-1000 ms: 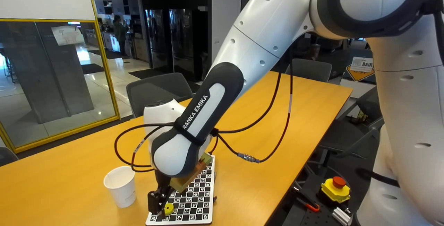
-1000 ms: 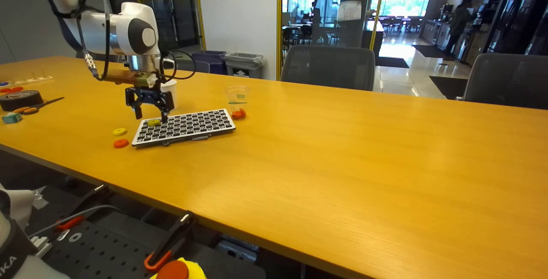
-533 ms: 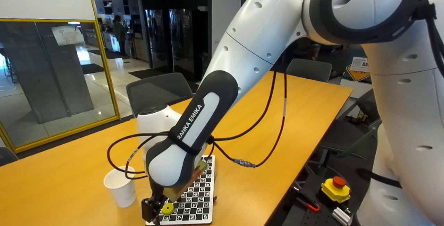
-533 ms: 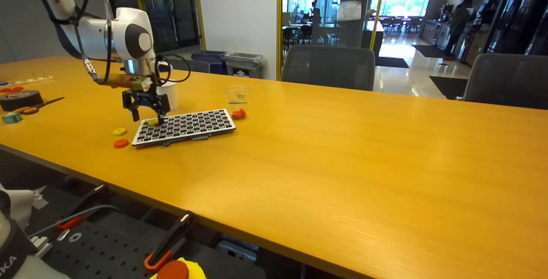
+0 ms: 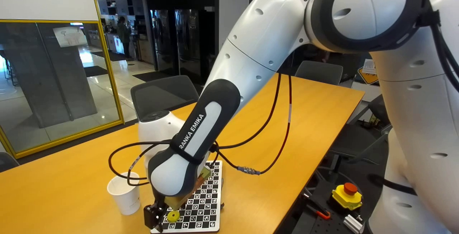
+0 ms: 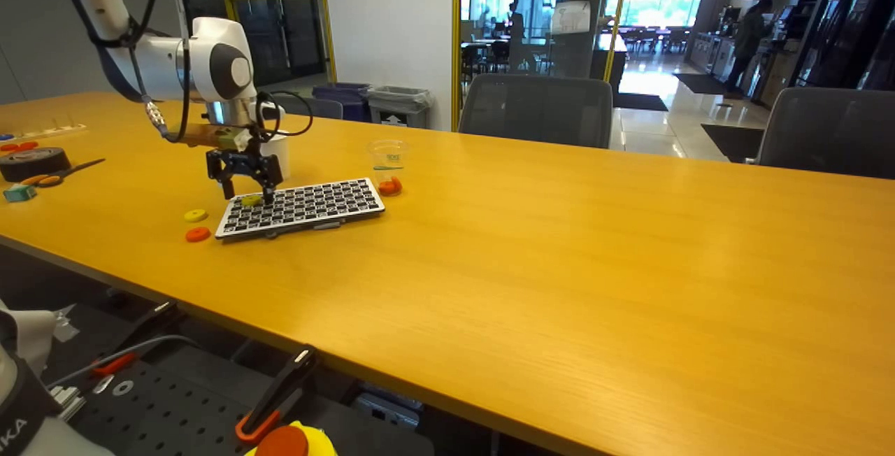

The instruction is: Put the orange rings on the clear cup and put the yellow rings in the white cup

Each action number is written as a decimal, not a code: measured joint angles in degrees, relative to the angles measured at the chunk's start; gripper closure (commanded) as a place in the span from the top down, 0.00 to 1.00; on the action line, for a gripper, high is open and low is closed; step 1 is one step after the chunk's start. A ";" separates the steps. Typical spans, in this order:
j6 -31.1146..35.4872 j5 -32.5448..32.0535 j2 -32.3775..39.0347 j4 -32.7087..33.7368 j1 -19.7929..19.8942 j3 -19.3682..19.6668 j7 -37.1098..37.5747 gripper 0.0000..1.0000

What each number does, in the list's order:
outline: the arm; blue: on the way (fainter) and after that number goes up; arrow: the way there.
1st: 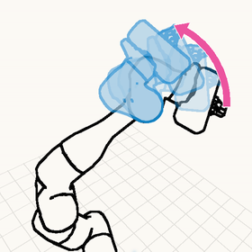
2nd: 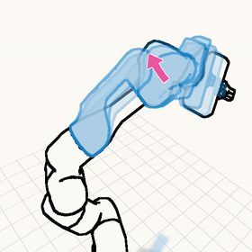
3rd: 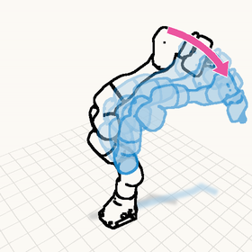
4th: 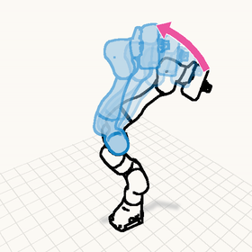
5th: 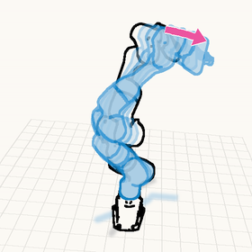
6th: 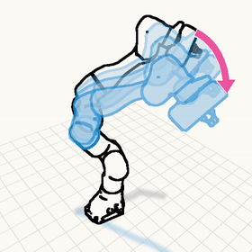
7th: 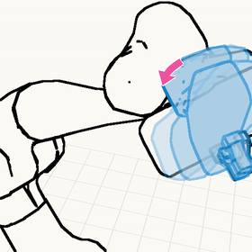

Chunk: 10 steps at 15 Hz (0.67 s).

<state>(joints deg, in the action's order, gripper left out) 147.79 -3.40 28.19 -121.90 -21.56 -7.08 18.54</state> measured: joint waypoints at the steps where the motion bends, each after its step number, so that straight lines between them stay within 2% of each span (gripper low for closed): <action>1: 0.00 -0.37 0.05 0.09 -0.20 0.36 0.41 1.00; 2: 0.00 -0.76 0.06 0.11 -0.35 0.69 0.76 1.00; 4: 0.00 -1.41 0.07 0.11 -0.61 1.26 1.41 0.74; 10: -0.13 -3.08 -0.21 0.41 -0.93 1.96 2.66 0.30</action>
<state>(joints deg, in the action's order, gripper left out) 147.66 -6.48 27.99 -121.49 -22.49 -5.12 21.20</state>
